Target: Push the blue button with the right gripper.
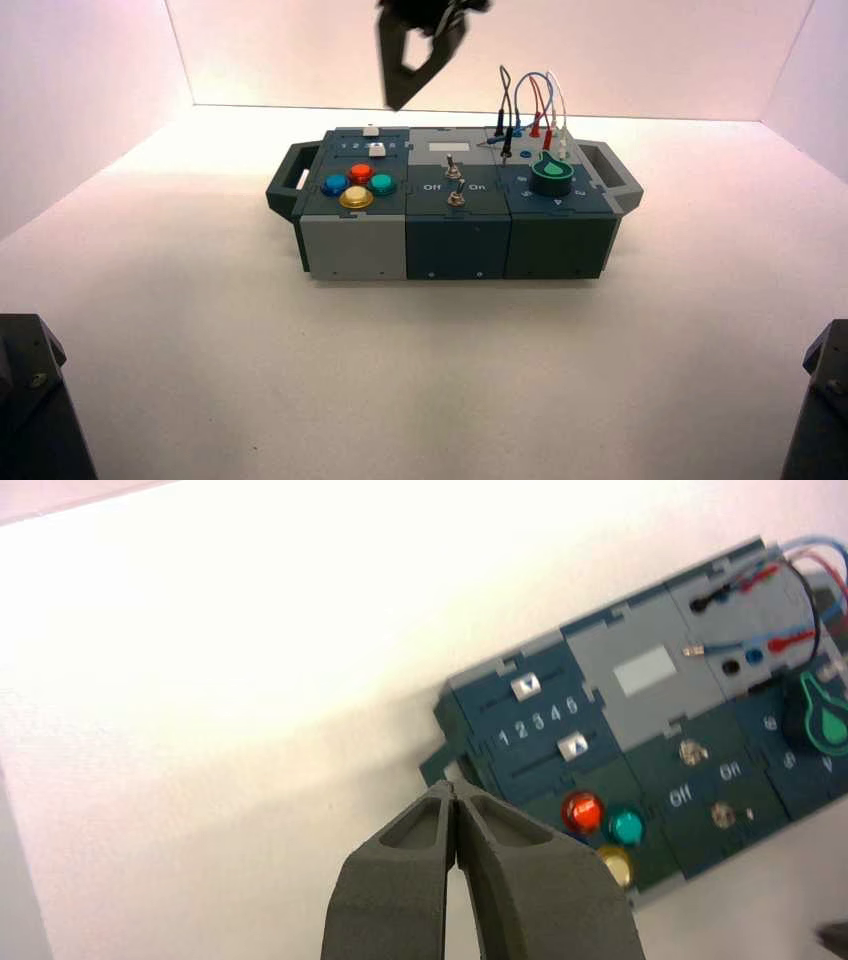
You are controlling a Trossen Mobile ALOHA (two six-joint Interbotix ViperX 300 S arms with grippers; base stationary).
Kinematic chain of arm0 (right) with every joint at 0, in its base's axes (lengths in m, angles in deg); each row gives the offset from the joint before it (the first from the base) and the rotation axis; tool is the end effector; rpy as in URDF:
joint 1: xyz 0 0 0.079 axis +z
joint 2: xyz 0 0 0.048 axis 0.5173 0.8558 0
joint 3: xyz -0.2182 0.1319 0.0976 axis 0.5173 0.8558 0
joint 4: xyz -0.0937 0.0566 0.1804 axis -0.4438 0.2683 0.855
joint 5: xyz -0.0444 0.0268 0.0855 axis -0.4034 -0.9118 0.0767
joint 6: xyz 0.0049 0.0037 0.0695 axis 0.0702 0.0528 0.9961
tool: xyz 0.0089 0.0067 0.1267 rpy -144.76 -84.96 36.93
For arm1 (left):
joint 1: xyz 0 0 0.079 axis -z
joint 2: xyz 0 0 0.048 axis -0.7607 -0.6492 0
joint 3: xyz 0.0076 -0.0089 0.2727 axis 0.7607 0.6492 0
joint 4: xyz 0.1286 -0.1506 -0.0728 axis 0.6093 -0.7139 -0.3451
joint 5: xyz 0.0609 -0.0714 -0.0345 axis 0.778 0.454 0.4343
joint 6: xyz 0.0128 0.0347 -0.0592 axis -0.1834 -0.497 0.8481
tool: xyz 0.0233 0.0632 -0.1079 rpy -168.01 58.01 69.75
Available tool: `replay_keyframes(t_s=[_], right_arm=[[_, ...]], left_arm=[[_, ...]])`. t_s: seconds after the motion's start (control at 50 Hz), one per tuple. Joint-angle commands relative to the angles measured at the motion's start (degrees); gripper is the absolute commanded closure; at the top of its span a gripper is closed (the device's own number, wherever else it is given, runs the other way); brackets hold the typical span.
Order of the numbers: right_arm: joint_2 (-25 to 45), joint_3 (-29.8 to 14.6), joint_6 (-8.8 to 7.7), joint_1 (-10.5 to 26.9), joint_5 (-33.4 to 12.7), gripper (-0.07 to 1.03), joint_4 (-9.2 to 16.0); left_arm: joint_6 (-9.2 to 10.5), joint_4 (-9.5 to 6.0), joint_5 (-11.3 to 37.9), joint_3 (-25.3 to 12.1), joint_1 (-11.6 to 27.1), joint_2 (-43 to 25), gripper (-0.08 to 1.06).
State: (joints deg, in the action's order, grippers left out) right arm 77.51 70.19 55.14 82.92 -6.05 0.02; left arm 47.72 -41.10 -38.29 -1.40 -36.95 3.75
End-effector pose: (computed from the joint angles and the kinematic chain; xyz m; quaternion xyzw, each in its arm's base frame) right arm 0.2327 0.3253 0.0799 -0.3509 0.4116 0.4903 0.6834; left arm 0.3652 -0.1170 0.1463 0.0862 0.5059 -0.2143 0.8311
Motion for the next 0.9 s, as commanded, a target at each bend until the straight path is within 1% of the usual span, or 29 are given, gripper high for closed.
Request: replay_keyframes(t_s=[0.02,0.12,0.18,0.26,0.38,0.52,0.62,0.78,0.8,0.9], right_arm=[[2.11,-4.22,-0.7,1.58,0.26,0.98,0.09],[4.57,-6.24,-0.79,2.02,0.26,0.98,0.09],[6.68,-8.17,-0.79,2.02,0.26,0.98,0.09],[8.17,-9.4,-0.79,2.2,0.35,0.98,0.09],[10.55,-10.99,-0.79,2.2,1.14,0.98,-0.7],[12.48,-11.25,-0.79,2.2,4.48,0.98,-2.55],[14.06,-11.34,-0.44,2.2,7.12,0.98,-4.04],[16.44,-12.66,-0.44,2.2,7.38,0.98,-5.98],[17.14,-13.01,-0.44,2.11,7.47,0.98,-6.68],[18.63,-13.8,0.0,2.11,7.82,0.98,-8.0]], left_arm=[[-1.76,-0.26,7.12,-2.02,-0.88,2.2,1.01],[-1.76,-0.18,10.9,-2.11,-1.14,2.72,1.01],[-1.76,-0.18,10.9,-1.67,-1.32,3.43,1.01],[-1.76,-0.18,10.9,-1.32,-1.41,4.04,1.01],[-1.67,-0.18,10.9,-1.14,-1.85,4.31,1.01],[-1.41,-0.18,10.81,-0.97,-3.34,4.66,1.01],[-1.23,-0.18,10.9,-0.79,-4.13,4.66,1.01],[-1.23,-0.18,10.81,-0.7,-4.13,4.75,1.01],[-1.23,-0.18,10.81,-0.7,-4.13,4.75,1.01],[-1.23,-0.18,10.9,-0.62,-4.13,4.75,1.01]])
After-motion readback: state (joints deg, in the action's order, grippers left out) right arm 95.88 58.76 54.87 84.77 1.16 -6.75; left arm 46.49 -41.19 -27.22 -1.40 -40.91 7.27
